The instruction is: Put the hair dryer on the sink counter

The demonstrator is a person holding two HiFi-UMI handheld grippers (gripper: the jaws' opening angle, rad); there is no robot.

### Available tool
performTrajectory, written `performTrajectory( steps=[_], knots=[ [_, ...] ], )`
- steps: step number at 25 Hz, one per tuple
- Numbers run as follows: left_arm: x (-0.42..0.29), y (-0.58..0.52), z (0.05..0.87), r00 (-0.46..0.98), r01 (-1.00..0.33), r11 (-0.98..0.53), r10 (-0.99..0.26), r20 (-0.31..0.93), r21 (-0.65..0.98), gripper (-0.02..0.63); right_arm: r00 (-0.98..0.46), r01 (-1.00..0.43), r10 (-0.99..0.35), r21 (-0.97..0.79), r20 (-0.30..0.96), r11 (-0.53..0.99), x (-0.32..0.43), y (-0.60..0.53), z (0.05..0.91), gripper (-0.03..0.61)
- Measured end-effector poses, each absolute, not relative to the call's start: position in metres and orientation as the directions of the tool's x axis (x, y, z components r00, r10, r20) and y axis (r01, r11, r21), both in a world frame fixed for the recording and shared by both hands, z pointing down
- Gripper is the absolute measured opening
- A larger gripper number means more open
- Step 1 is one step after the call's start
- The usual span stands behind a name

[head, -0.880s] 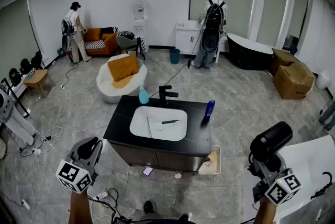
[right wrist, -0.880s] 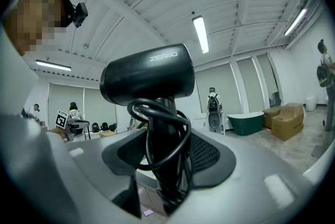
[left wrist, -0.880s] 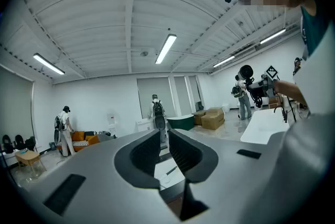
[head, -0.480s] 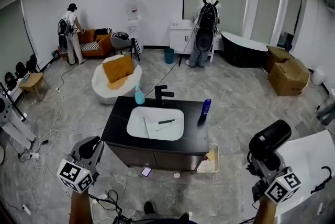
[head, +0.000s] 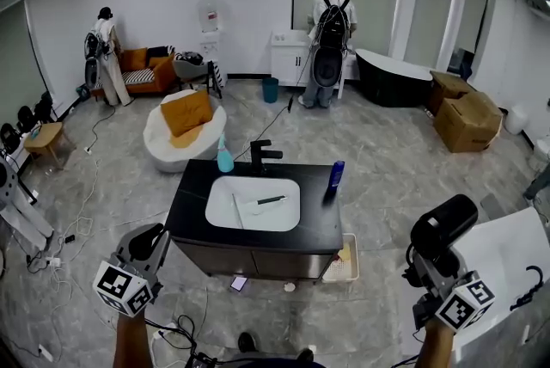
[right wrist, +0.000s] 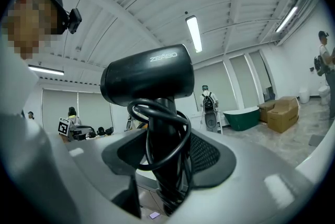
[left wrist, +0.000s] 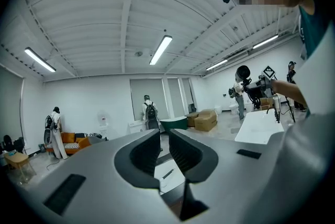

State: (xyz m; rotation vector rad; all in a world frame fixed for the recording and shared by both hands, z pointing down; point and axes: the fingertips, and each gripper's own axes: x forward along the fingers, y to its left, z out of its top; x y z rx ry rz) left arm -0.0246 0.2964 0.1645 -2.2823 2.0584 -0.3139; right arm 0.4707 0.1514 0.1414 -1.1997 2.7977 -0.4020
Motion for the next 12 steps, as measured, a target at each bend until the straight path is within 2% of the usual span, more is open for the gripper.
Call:
performTrajectory(
  steps=[12],
  knots=[
    [-0.073, 0.260, 0.157, 0.210, -0.953, -0.232, -0.969, 0.128, -0.194, 0.054, -0.628, -0.749, -0.778, -0.289, 0.022, 0.597, 0.420, 0.161, 0.143, 0.256]
  ],
)
